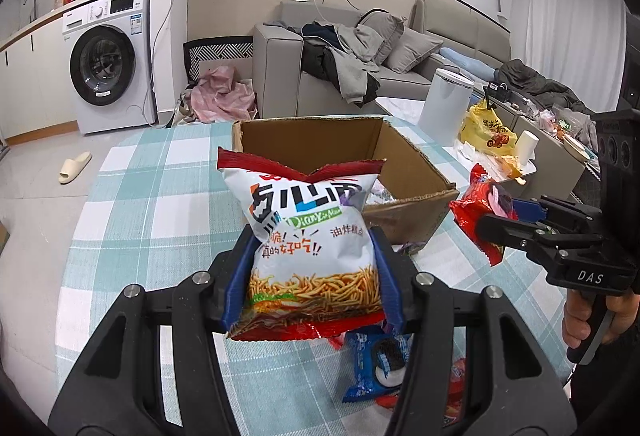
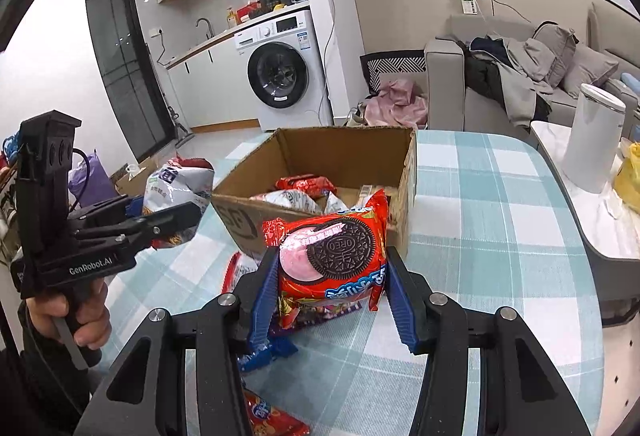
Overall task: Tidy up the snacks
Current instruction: 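Lift both held snacks and carry them over the box opening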
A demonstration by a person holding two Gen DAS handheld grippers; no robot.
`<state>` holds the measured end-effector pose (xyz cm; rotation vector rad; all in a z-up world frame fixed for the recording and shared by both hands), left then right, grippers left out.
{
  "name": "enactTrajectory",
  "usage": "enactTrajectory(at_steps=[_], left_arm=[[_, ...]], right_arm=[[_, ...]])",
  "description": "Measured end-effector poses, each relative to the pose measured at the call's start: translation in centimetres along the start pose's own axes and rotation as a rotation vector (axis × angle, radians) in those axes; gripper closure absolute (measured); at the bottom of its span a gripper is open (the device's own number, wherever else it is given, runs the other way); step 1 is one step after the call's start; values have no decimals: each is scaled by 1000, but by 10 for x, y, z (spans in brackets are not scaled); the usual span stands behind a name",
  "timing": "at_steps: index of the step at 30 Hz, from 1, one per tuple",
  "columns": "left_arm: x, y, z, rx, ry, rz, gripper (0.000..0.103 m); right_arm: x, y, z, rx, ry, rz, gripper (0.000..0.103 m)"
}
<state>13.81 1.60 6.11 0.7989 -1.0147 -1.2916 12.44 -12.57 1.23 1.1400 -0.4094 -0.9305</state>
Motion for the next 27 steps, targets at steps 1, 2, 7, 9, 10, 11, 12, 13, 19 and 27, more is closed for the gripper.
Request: enactTrajectory(at_steps=[1, 2, 7, 9, 10, 11, 12, 13, 19, 27], left_arm=[[1, 1, -2, 0, -1, -2, 51], [1, 3, -3, -1, -1, -5, 51], [1, 7, -10, 0, 5, -4, 51], [1, 10, -13, 0, 7, 0, 51], [0, 11, -17, 0, 9, 0, 51], [1, 13, -20, -1, 11, 0, 51], [0, 15, -22, -1, 12, 1, 51], [-1, 16, -26, 0, 13, 3, 51], [-5, 22, -40, 1, 18, 12, 51], [-5, 29, -54, 2, 22, 7, 51]], right_arm=[[0, 2, 0, 9, -6, 2, 52], [0, 4, -1, 14, -8, -1, 52], [2, 13, -4, 28, -16, -19, 52], [3, 16, -5, 31, -16, -25, 52], [4, 17, -6, 34, -17, -28, 52], [4, 19, -7, 36, -18, -31, 52], [4, 21, -7, 37, -17, -35, 52], [5, 22, -8, 39, -17, -39, 52], [7, 31, -16, 44, -22, -57, 52], [4, 40, -31, 40, -22, -57, 52]])
Point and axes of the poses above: each gripper's, at about its wrist camera, not at the fingertips, and z roughly against the way its jaws point, x to its right, y to its top, the point moved 1 cm from there along -z, roughly the way its jaws point, and after that the axes turned 14 degrees about x, right-handed, at the moved point
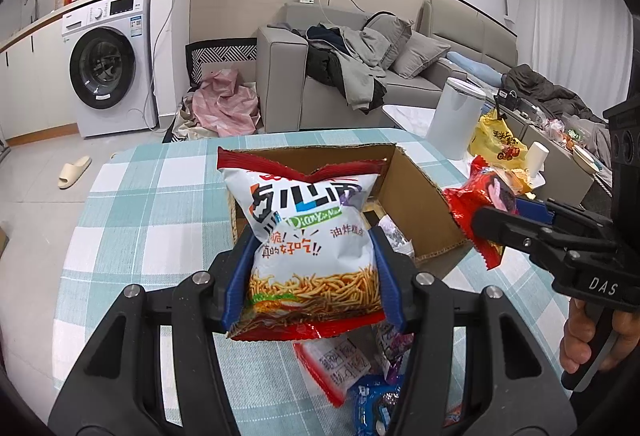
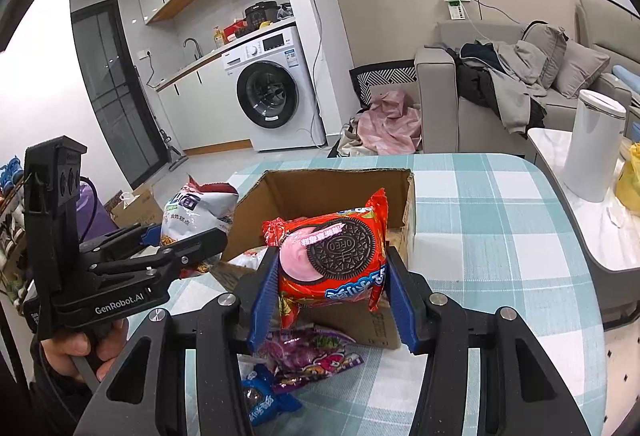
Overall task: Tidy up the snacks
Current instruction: 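Lift both held snacks and carry them over the box opening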
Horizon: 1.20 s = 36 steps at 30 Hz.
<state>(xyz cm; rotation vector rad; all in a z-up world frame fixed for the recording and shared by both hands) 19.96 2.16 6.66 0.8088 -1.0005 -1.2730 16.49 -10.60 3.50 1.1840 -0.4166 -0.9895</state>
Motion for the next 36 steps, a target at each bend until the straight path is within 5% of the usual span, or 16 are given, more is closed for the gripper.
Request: enactTrajectory(at_steps=[36], left_arm=[[-6, -8, -103, -62, 39, -26, 51]], right_arm=[[17, 0, -70, -76, -25, -15, 52]])
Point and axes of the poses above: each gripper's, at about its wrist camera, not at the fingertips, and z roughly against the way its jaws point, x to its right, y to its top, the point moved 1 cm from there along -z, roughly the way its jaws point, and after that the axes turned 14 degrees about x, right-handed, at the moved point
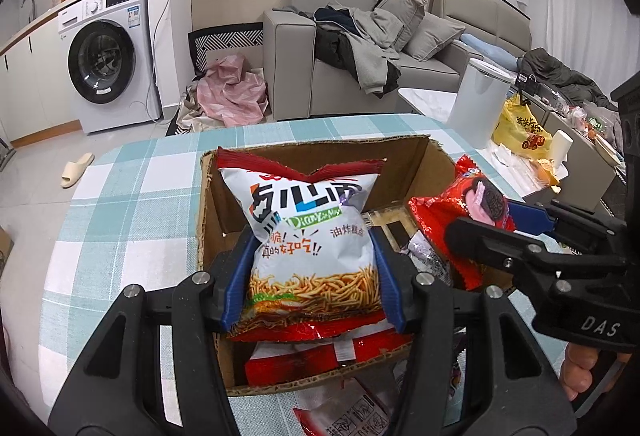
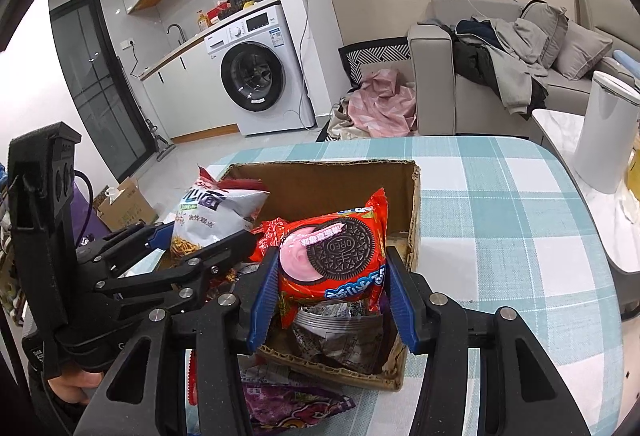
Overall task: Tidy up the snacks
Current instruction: 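Lift both held snacks and carry them over the box opening, then lower both snacks into the box and open both grippers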
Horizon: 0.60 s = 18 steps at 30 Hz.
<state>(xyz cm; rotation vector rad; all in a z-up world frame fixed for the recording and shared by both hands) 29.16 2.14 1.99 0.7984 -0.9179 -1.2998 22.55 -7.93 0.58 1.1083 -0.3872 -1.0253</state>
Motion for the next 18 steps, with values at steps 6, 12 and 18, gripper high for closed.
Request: enactTrajectory(at_steps=[6, 12, 18], left_arm=[[-2, 0, 4, 8, -2, 4, 50], [-1, 6, 24, 44, 4, -2, 23], [2, 6, 41, 48, 5, -22, 18]], right_arm=[[-1, 4, 9, 30, -3, 7, 49], [1, 6, 21, 58, -12, 5, 28], [4, 5, 35, 79, -8, -13, 11]])
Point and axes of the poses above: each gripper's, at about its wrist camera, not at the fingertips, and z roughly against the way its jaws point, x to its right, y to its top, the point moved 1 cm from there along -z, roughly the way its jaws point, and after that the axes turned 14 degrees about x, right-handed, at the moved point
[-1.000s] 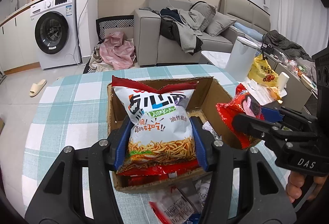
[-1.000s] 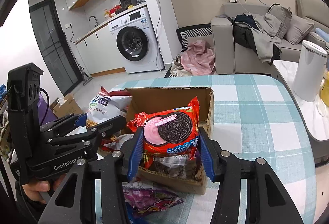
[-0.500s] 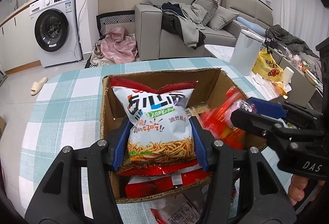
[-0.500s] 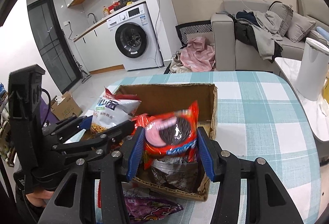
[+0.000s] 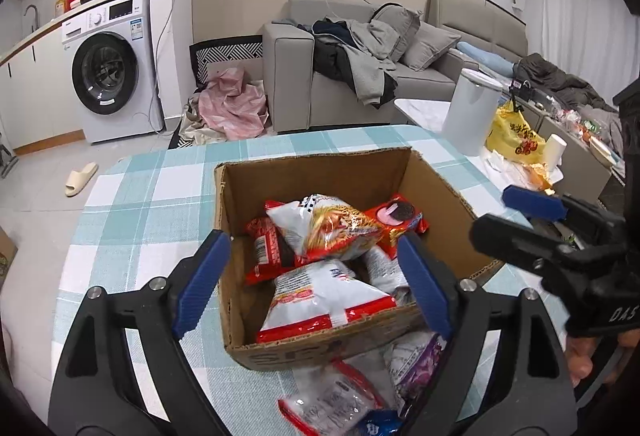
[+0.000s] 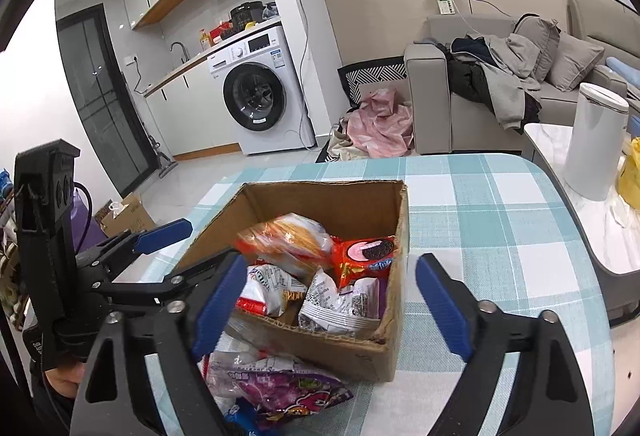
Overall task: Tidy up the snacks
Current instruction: 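Lower both snacks into the box and open both grippers, then move both open grippers back toward the remaining snacks on the table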
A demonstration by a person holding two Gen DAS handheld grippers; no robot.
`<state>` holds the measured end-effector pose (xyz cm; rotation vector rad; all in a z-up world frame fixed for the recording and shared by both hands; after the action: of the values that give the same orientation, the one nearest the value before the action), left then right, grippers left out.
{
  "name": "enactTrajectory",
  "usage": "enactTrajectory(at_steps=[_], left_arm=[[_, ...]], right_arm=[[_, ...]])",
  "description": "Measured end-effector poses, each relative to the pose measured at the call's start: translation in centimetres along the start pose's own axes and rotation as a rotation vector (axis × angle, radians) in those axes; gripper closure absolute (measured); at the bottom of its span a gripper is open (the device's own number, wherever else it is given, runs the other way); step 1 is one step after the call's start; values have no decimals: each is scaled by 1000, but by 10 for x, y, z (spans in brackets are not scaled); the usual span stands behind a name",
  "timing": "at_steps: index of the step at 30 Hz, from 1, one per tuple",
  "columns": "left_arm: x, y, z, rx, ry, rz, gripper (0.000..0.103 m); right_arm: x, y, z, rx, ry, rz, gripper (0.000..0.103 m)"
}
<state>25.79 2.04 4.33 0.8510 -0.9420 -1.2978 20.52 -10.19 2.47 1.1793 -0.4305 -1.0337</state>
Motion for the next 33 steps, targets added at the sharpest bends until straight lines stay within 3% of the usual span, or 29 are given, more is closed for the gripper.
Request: enactTrajectory(at_steps=[3, 5, 33], left_arm=[[2, -1, 8, 6, 7, -7, 12], [3, -3, 15, 15, 14, -5, 1], [-2, -34, 94, 33, 3, 6, 1]], right_arm=[[4, 0, 5, 2, -4, -17, 5], [5, -1, 8, -1, -6, -28, 2], [-13, -39, 41, -36, 30, 38, 1]])
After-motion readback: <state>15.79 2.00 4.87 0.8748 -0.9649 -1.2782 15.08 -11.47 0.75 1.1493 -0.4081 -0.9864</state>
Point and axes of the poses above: each gripper's, at about its wrist camera, not at the fingertips, and z roughly against the way its jaws point, x to its right, y to its top, the point moved 1 cm from there along -z, roughly the way its jaws point, and after that the axes turned 14 degrees about x, right-handed, at the moved point
